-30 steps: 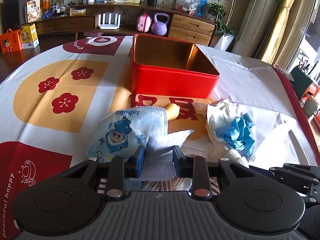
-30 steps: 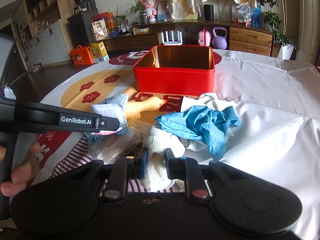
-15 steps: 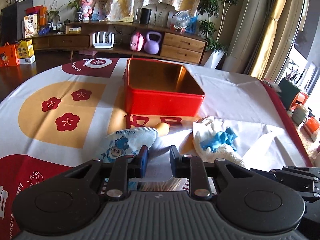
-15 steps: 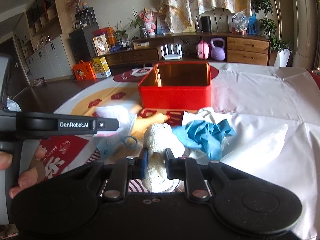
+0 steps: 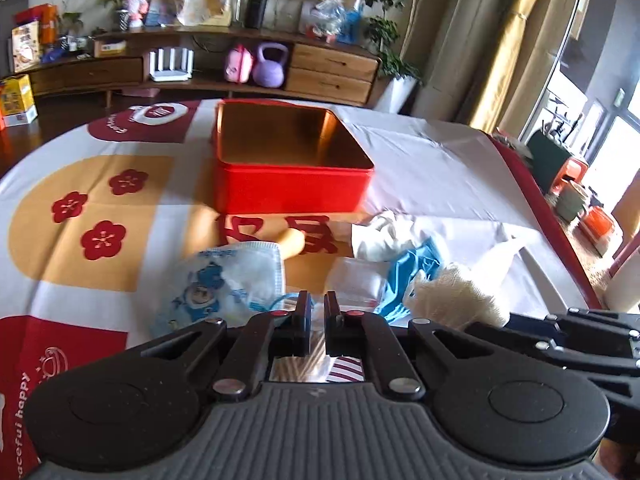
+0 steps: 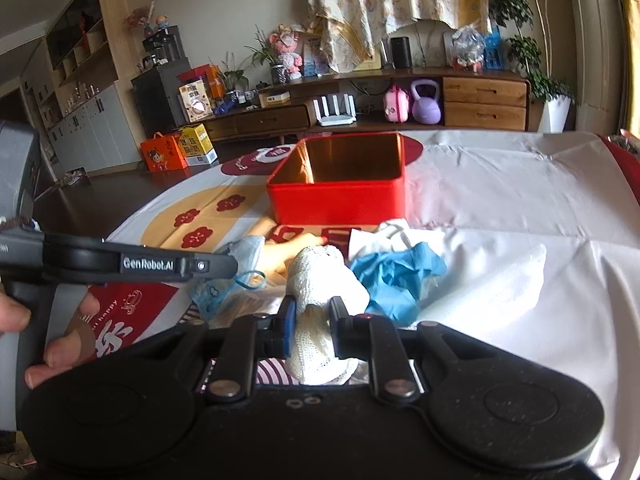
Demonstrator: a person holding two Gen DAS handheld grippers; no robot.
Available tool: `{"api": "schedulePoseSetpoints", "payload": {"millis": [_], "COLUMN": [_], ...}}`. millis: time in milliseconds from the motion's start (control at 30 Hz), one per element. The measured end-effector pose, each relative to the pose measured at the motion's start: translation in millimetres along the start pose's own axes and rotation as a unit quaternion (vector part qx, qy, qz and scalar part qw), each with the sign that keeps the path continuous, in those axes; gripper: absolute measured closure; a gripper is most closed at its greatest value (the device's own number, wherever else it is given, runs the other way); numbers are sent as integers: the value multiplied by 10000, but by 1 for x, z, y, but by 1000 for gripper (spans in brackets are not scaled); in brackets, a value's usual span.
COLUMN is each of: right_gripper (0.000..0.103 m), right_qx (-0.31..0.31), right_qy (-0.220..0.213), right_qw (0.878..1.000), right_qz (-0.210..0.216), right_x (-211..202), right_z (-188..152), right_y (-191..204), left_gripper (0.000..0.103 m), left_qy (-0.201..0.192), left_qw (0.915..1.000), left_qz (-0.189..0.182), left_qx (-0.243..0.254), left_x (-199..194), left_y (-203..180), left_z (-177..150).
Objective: Organize soft objects
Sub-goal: 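Close the left tool on the paper packet while the right tool grasps the white knitted cloth, then carry the paper packet and knitted cloth with both tools over the red tin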
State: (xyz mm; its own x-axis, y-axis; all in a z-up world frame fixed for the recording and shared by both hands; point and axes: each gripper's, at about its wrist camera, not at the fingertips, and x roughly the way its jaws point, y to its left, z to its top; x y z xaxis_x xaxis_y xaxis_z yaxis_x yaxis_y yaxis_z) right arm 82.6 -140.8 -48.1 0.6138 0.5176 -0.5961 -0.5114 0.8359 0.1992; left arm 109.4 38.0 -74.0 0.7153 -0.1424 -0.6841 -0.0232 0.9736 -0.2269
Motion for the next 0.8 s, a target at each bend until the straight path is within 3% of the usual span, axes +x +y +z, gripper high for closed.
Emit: {"api": "schedulePoseSetpoints", "payload": {"millis": [67,100,167,200,233,333,533,800], "right_gripper": [86,86,86,86,86,86,86,86], "right_qx": [73,93,126,143,159,201,260,313], "right_qy": [35,42,55,55,57,80,159,225], "right_qw": [10000,9999,9999,9999,9999,9998,9995,9993], "right_qz": [-3,-4,-8,-6,-5,-10,-2,-13], "right_x": [2,2,3,4,4,6,10,12], "right_z": [-3,-4,-6,-6,-6,-8,-11,-13], "right_y": [-3,-5,-8,-9,-10,-14,-20,-24], "left_gripper": [91,84,63,40,27,26,26,26], "left_qy": [121,198,271,275,271,371,1139,1404], "left_qw": [9998,9996,9991,9988,9985,9968,9860,9837], "left_qz": [-125,-188,-305,-327,-365,-545,-976,-858], "left_qx": [18,36,145,222,301,458,722,724], "left_x": [6,10,16,19,22,32,73,100], "left_y": [-1,-2,-4,-6,-7,-11,-14,-11], "left_z": [5,8,11,13,15,21,34,34]}}
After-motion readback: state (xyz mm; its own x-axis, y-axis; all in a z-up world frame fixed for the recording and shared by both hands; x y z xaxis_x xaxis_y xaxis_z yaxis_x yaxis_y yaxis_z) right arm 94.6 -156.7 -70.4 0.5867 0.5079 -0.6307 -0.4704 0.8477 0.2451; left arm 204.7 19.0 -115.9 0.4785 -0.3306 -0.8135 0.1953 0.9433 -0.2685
